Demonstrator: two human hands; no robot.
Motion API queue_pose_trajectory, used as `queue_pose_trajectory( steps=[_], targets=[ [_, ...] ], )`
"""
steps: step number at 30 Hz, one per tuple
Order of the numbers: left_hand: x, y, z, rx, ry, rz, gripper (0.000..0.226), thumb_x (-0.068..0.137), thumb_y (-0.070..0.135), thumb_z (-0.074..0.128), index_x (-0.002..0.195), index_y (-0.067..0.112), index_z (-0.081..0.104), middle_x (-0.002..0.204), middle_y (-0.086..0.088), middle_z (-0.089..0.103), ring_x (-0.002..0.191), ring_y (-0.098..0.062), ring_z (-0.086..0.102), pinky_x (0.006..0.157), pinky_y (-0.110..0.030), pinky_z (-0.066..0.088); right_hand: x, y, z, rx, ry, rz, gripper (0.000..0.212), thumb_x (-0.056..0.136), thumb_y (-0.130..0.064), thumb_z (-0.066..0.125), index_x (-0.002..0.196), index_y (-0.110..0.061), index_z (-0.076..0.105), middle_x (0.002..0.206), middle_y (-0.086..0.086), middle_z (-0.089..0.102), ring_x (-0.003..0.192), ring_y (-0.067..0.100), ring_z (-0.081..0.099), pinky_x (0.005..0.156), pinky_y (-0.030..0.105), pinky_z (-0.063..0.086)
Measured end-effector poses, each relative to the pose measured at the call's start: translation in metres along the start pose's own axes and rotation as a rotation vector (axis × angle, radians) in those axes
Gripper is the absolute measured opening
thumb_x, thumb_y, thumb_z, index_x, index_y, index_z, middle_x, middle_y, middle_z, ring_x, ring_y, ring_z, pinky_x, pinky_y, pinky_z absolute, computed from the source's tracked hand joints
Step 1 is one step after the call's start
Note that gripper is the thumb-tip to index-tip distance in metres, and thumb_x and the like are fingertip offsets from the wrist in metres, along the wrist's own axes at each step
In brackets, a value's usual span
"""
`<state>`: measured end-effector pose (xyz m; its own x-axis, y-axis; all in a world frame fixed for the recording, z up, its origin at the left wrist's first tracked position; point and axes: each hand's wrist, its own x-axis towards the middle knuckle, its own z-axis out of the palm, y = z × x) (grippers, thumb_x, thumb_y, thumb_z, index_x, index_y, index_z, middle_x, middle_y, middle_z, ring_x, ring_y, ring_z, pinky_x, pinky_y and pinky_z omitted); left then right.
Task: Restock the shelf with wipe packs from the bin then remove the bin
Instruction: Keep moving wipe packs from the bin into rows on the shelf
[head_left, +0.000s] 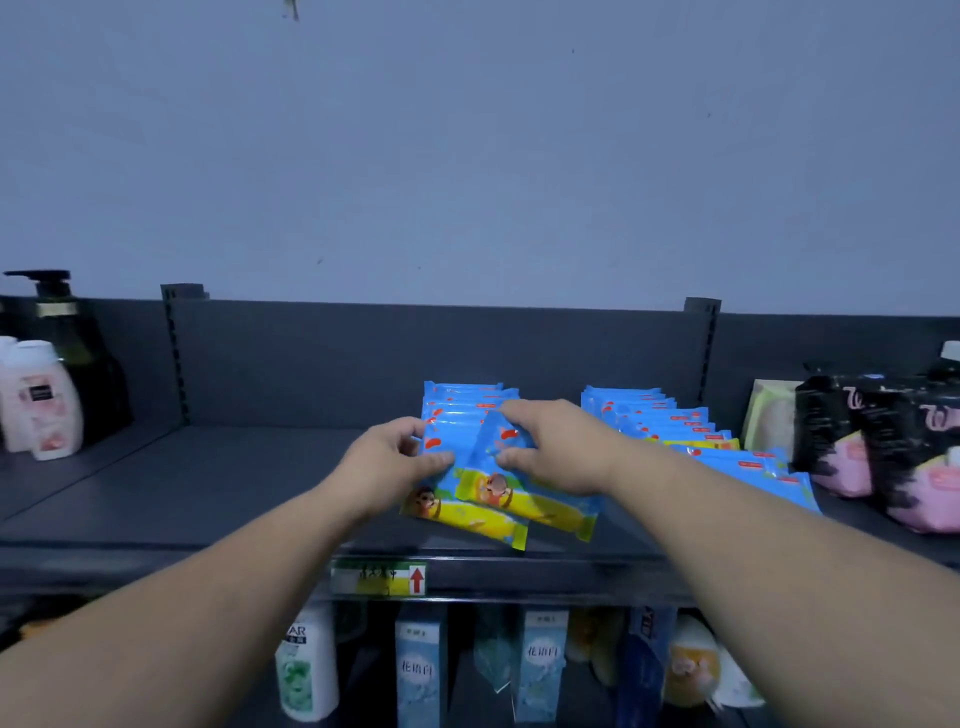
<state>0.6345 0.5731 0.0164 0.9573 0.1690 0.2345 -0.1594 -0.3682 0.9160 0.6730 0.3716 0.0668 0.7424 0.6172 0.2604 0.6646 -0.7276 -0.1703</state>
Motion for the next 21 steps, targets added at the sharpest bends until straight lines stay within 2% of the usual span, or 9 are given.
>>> queue_pose_trajectory(
  steps=[3, 7, 10, 13, 15, 18, 20, 21],
  targets=[
    [0.005, -0.011, 0.0, -0.034, 0.066, -0.026, 0.012, 0.081, 0.015, 0.075, 0.087, 0.022, 0.066, 0.079, -0.003, 0.069, 0.073, -0.019, 0.064, 0.072, -0.04, 0.054, 0.012, 0.008, 0.001, 0.108, 0.047, -0.012, 0.023, 0.09, -0.034, 0.062, 0.079, -0.026, 0.044, 0.081, -0.009, 0.052, 0.085, 0.018, 0.052, 0.078, 0.033, 0.046],
    [0.006, -0.022, 0.004, -0.006, 0.103, -0.073, 0.014, 0.084, 0.01, 0.072, 0.086, 0.021, 0.064, 0.076, 0.003, 0.068, 0.071, -0.013, 0.065, 0.06, -0.023, 0.051, 0.021, 0.025, 0.0, 0.156, 0.078, -0.001, 0.021, 0.089, -0.031, 0.064, 0.078, -0.026, 0.047, 0.078, -0.011, 0.052, 0.081, 0.014, 0.051, 0.069, 0.026, 0.037],
    [0.009, -0.031, 0.005, -0.037, 0.121, -0.098, 0.012, 0.086, 0.01, 0.068, 0.091, 0.02, 0.065, 0.082, 0.001, 0.069, 0.073, -0.014, 0.065, 0.064, -0.023, 0.05, 0.024, 0.033, 0.015, 0.161, -0.004, 0.0, 0.014, 0.087, -0.034, 0.066, 0.093, -0.026, 0.056, 0.087, -0.011, 0.054, 0.087, 0.014, 0.052, 0.079, 0.028, 0.043],
    [0.014, -0.033, 0.006, -0.014, 0.163, -0.102, 0.02, 0.09, 0.013, 0.065, 0.107, 0.022, 0.063, 0.098, -0.001, 0.067, 0.083, -0.013, 0.066, 0.068, -0.024, 0.052, 0.025, 0.032, 0.035, 0.203, -0.055, 0.005, 0.023, 0.081, -0.042, 0.071, 0.099, -0.033, 0.058, 0.1, -0.011, 0.06, 0.095, 0.015, 0.056, 0.088, 0.036, 0.049],
    [0.015, -0.035, 0.008, 0.018, 0.184, -0.099, 0.024, 0.092, 0.012, 0.062, 0.111, 0.026, 0.06, 0.098, 0.004, 0.066, 0.086, -0.012, 0.066, 0.074, -0.029, 0.055, 0.022, 0.032, 0.039, 0.156, -0.057, 0.021, 0.033, 0.077, -0.048, 0.073, 0.105, -0.039, 0.057, 0.11, -0.014, 0.058, 0.103, 0.013, 0.056, 0.093, 0.035, 0.047],
    [0.016, -0.038, 0.009, 0.037, 0.198, -0.107, 0.026, 0.092, 0.008, 0.06, 0.11, 0.027, 0.06, 0.092, 0.006, 0.066, 0.083, -0.013, 0.067, 0.082, -0.039, 0.057, 0.017, 0.046, 0.039, -0.022, 0.009, 0.091, 0.05, 0.075, -0.051, 0.074, 0.119, -0.037, 0.054, 0.12, -0.012, 0.056, 0.111, 0.014, 0.055, 0.097, 0.037, 0.042],
    [0.017, -0.039, 0.01, 0.05, 0.216, -0.095, 0.026, 0.093, 0.007, 0.059, 0.107, 0.028, 0.06, 0.095, 0.005, 0.066, 0.085, -0.011, 0.066, 0.077, -0.035, 0.058, 0.015, 0.06, 0.041, 0.033, 0.043, 0.166, 0.055, 0.072, -0.05, 0.078, 0.119, -0.035, 0.053, 0.12, -0.009, 0.053, 0.111, 0.014, 0.056, 0.095, 0.037, 0.046],
    [0.017, -0.038, 0.012, 0.066, 0.226, -0.081, 0.026, 0.093, 0.008, 0.058, 0.107, 0.03, 0.058, 0.097, 0.006, 0.066, 0.087, -0.009, 0.065, 0.072, -0.028, 0.057, 0.014, 0.065, 0.044, 0.075, 0.041, 0.192, 0.056, 0.071, -0.049, 0.079, 0.119, -0.034, 0.054, 0.119, -0.007, 0.053, 0.109, 0.014, 0.057, 0.093, 0.035, 0.048]
  ],
)
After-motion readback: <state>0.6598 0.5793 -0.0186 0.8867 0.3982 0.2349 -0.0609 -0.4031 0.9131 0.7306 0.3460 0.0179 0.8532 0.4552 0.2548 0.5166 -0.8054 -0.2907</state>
